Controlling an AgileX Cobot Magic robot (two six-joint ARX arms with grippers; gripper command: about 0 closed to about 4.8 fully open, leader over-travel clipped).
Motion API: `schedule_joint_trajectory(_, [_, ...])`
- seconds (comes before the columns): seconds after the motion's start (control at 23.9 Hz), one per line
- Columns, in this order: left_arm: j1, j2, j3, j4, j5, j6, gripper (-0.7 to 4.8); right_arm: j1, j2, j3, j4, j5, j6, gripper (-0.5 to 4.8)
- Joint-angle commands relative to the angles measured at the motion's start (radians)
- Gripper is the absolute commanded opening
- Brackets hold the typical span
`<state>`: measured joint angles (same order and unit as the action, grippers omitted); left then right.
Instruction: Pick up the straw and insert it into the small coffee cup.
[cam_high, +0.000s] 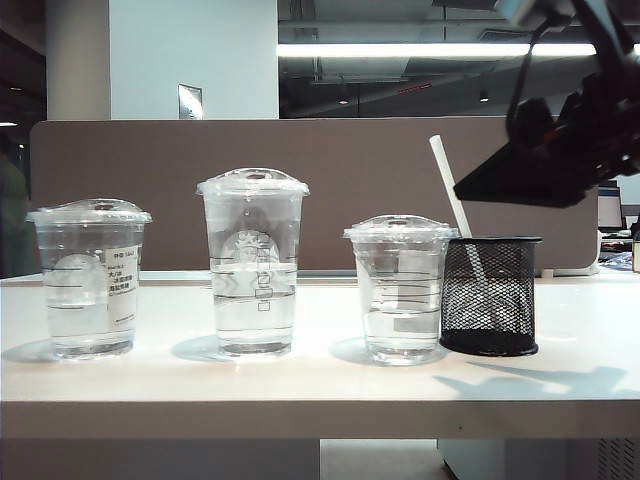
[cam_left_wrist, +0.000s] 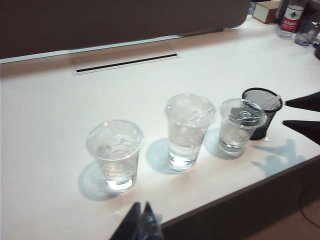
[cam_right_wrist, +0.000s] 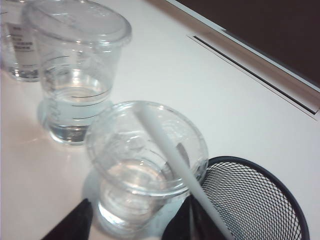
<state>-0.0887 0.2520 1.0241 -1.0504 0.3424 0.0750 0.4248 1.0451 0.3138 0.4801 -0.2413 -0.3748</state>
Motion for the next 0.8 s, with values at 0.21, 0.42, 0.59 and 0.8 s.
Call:
schedule_joint_trajectory(0.21, [0.001,0.0,0.003,0.012,0.021,-0.004,-0.04,0.0,0.188,0.116,0.107,0.003,0.0,2.19])
schedule_joint_trajectory(0.42, [0.001,0.0,0.003,0.012,0.021,-0.004,-0.04,0.0,0.269,0.186,0.108,0.008,0.0,0.38])
schedule_joint_trajectory(0.59, [0.001,0.0,0.003,0.013,0.02,-0.004,-0.04,-0.002,0.243,0.29,0.047,0.14,-0.07,0.26])
schedule_joint_trajectory(0.8, [0.001,0.0,0.003,0.013,0.021,-0.003,-0.04,0.005,0.075,0.56,-0.381,0.132,-0.082,0.26])
